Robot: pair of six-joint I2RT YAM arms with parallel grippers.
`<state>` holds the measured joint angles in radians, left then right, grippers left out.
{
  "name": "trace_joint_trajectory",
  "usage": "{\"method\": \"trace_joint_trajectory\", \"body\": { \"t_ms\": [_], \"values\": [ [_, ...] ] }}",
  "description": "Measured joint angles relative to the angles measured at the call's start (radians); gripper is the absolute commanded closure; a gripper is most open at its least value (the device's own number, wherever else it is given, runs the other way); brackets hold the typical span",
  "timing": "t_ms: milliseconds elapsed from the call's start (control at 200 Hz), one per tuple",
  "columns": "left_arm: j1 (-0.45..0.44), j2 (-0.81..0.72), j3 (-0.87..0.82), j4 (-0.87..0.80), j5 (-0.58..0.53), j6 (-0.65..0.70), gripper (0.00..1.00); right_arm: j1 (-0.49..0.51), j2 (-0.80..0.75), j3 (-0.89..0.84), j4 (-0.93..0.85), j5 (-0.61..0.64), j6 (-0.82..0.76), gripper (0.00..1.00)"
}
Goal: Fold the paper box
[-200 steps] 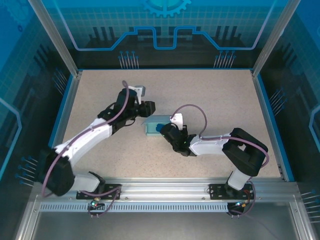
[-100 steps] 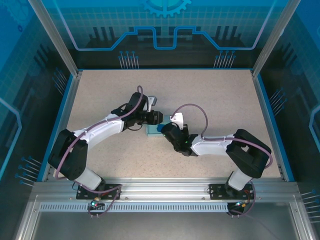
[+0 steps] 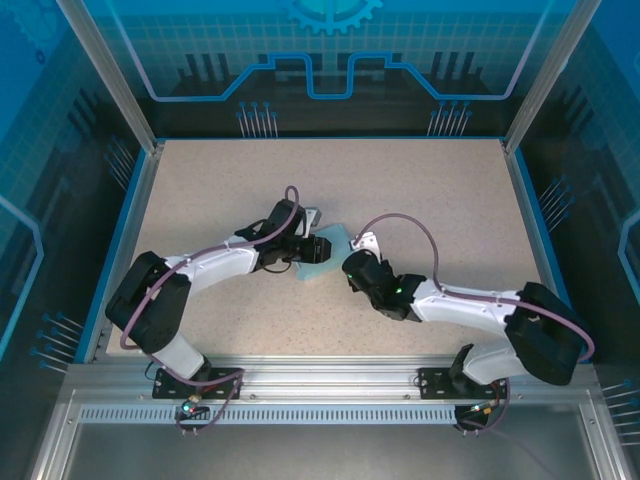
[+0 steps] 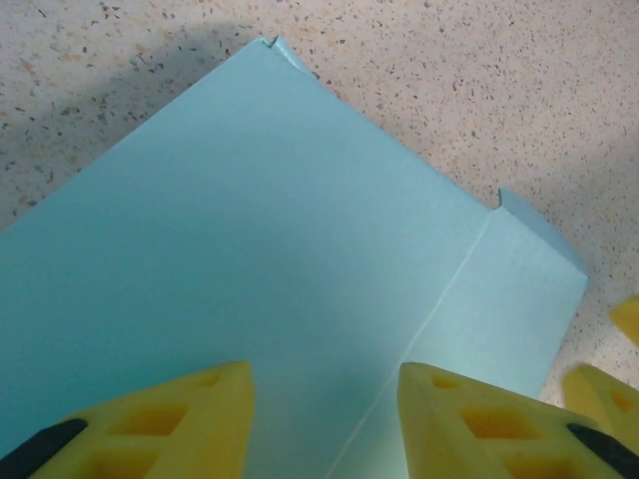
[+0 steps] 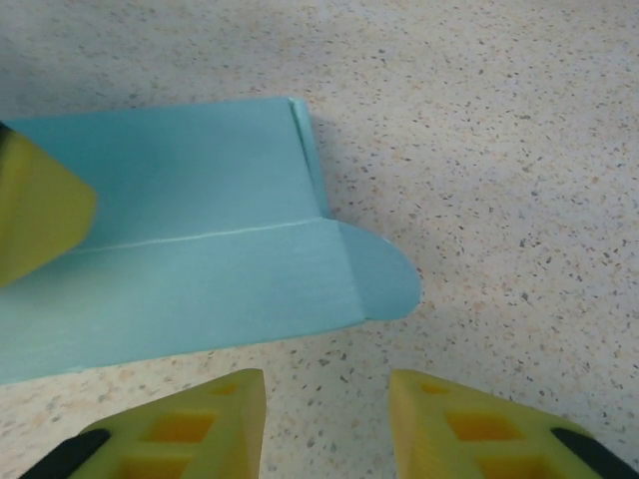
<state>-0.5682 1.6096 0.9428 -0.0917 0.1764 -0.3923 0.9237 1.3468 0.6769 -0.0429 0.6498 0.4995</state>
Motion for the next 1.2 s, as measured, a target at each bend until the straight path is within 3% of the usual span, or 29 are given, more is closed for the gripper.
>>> {"method": "trace_joint_trajectory", "body": {
  "t_ms": [185,300,455,740,1015,1201],
  "values": [
    [0.000,0.009,-0.026,0.043,-0.007,-0.002,0.56,-0.164,-0.030,0.037,-0.043,-0.238,-0.054,0.53],
    [0.000,0.017,-0.051,0.078,-0.008,-0.013,0.56,-0.258,0.069,0.128,-0.055,-0.373,-0.080,0.51],
    [-0.001,0.018,-0.071,0.108,-0.016,-0.029,0.56,-0.313,0.235,0.249,-0.063,-0.498,-0.109,0.51],
    [-0.004,0.034,-0.105,0.156,-0.027,-0.035,0.56,-0.341,0.422,0.347,-0.069,-0.573,-0.132,0.54],
    [-0.003,0.033,-0.108,0.180,-0.034,-0.051,0.53,-0.348,0.437,0.372,-0.074,-0.572,-0.146,0.53],
    [0.005,-0.012,-0.108,0.143,-0.065,-0.047,0.47,-0.349,0.386,0.384,-0.175,-0.553,-0.188,0.47]
  ]
}}
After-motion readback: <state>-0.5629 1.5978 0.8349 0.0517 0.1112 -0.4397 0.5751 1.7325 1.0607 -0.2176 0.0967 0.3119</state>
